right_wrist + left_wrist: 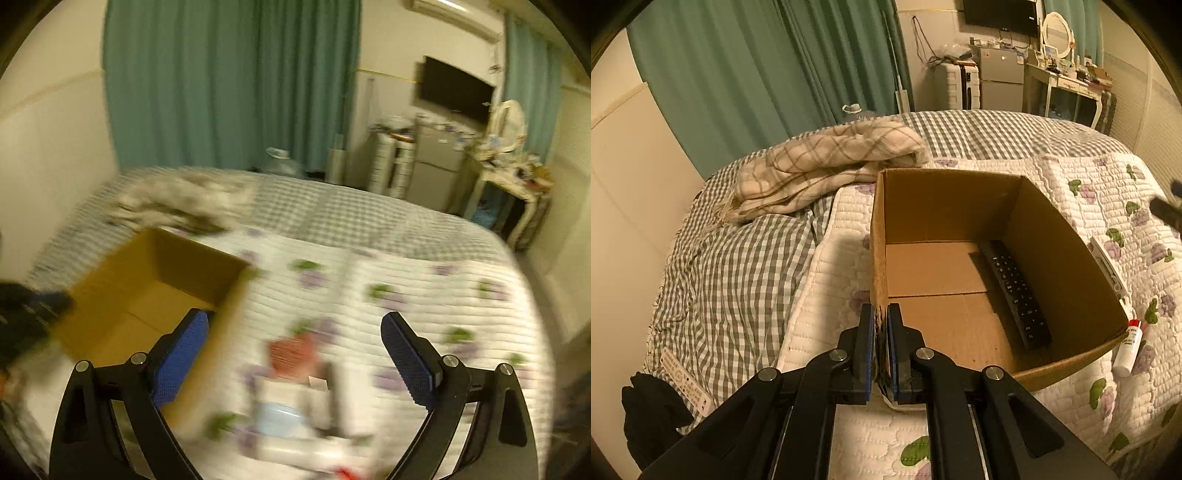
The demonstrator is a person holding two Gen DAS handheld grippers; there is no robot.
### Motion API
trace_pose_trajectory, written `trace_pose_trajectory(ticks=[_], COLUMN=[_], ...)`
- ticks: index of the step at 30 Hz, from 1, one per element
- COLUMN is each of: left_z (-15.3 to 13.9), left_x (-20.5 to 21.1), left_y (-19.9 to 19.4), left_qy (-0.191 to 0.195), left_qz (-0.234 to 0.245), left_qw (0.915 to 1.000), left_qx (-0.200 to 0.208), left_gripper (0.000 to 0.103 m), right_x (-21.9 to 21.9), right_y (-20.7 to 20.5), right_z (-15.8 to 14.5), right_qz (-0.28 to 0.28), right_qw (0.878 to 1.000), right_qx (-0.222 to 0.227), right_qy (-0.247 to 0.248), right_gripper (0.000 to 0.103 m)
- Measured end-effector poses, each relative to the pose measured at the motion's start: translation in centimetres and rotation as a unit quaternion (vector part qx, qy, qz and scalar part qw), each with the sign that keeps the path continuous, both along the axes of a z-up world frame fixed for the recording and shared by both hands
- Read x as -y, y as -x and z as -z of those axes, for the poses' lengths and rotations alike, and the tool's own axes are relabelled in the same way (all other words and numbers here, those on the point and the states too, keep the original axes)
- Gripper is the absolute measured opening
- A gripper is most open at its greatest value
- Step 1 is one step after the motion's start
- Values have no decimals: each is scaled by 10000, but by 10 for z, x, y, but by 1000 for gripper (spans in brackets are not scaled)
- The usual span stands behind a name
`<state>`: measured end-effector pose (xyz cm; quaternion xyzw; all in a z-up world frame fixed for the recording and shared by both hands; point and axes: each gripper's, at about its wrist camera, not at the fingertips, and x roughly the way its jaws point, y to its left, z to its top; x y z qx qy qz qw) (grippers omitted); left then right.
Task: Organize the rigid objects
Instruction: 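Carry the black remote into the cardboard box and release it, then grasp the white phone stand with the right gripper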
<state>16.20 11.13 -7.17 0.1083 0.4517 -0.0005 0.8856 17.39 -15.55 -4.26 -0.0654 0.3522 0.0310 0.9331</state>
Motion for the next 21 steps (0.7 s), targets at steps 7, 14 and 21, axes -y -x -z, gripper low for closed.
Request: trace_pose_trajectory(ticks=[7, 14, 21], left_z=[1, 4, 6], left_x=[0, -1, 2], left_y=[0, 1, 1], left_qy=[4, -11, -85], left_qz=[-62, -121, -123], left_qw=[10000, 9999, 9999], left_qx=[-20, -72, -74], left_gripper=[7, 7, 7], right_x=[36, 30, 50], right_y=[1, -13, -12], right_z=[70, 131, 138], right_qz=[433, 335, 592], right_qw=[9956, 9882, 9862], right_qx=[-720, -1392, -1513], right_qy=[422, 547, 324], right_gripper=[95, 79, 49])
